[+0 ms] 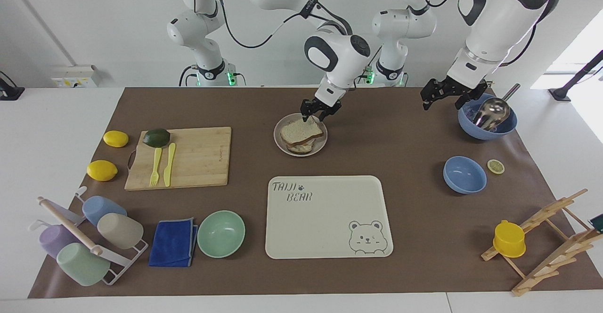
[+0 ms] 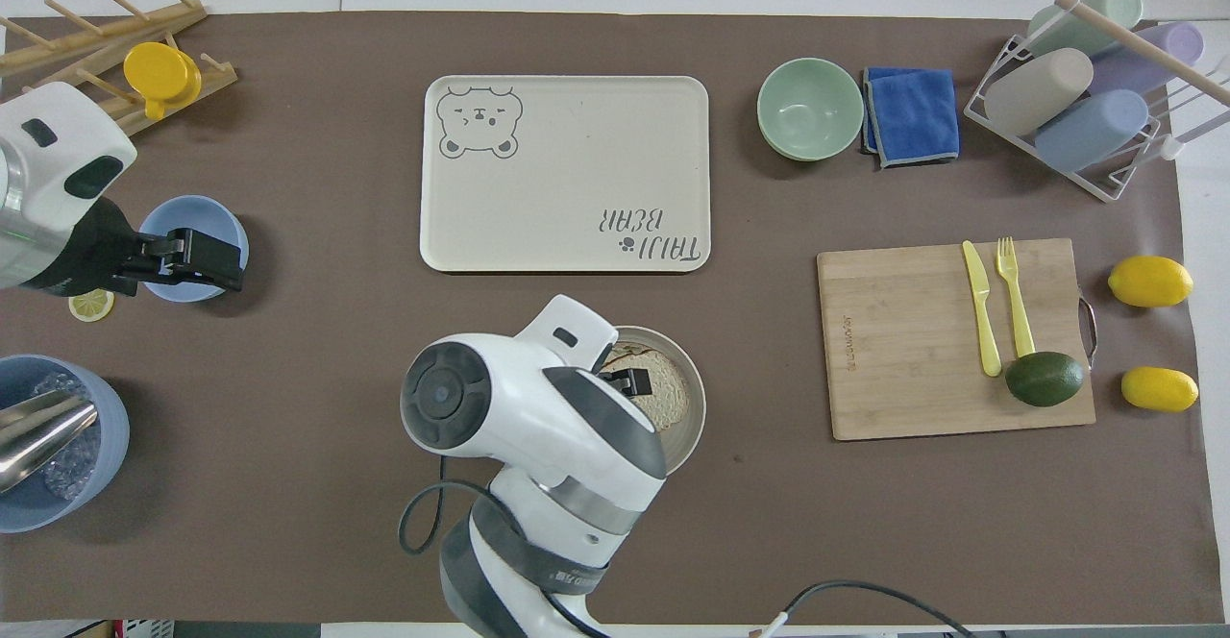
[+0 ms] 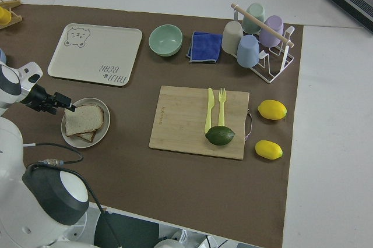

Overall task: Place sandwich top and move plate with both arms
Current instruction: 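Release the bread on the egg and withdraw the right gripper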

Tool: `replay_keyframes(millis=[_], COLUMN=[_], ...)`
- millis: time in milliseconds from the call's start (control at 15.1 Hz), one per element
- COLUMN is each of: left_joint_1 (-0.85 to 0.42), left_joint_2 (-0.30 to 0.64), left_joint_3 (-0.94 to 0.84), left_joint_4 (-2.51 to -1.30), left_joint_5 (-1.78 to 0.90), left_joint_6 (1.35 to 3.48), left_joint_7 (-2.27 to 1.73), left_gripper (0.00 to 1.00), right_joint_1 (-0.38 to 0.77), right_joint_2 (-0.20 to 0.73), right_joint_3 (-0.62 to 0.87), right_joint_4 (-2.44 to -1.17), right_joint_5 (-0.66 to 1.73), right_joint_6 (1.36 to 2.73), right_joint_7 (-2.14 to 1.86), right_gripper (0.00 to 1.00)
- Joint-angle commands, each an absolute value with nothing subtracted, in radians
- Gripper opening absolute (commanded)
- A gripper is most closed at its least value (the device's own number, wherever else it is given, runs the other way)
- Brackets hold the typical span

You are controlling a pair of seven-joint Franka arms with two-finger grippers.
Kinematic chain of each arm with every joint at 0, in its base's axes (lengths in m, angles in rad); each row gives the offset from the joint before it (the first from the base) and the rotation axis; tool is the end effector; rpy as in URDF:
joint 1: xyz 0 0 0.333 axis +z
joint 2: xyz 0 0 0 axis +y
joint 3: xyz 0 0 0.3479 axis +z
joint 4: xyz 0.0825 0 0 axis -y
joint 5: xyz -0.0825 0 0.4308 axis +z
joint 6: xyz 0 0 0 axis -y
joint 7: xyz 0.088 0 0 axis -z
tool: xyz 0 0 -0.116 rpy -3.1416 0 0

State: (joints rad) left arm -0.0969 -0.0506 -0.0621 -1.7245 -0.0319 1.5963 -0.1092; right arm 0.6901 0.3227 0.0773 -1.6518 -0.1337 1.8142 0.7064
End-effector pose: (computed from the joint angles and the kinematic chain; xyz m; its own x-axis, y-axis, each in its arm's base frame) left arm 0.5726 -0.0963 0.5999 0.9956 -0.0482 -0.0803 -0.0467 -0.9987 0.0200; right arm 0.5053 0.4639 0.4159 0.9937 0.0961 -0.0578 0.1050 -0.9783 0.1786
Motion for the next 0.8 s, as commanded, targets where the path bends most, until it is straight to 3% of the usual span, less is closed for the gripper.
replay_keyframes(millis=[0,464,730], left_joint_1=[-0.086,-0.101,-0.162], left_joint_2=[-0.074,-0.092,-0.184], left_joint_3=[-0.069,-0.074,-0.078], left_joint_4=[-1.749,-1.776,-1.972], left_joint_5=[-0.026,-0.026,-0.029], left_joint_6=[1.614,1.617,1.724], left_joint_7=[-0.106,-0.107,-0.107], left_gripper=[1.00,1.00,1.00], right_joint_1=[0.496,0.220,0.109], right_joint_2=[0.177,0.014,0.031], right_joint_3=[0.089,0.075,0.057], right_joint_4=[-1.675,-1.620,-1.595], right_joint_5=[-0.060,-0.002,-0.006], right_joint_6=[1.751,1.545,1.500], right_joint_7=[0.609,0.431,0.180], right_gripper=[1.00,1.00,1.00])
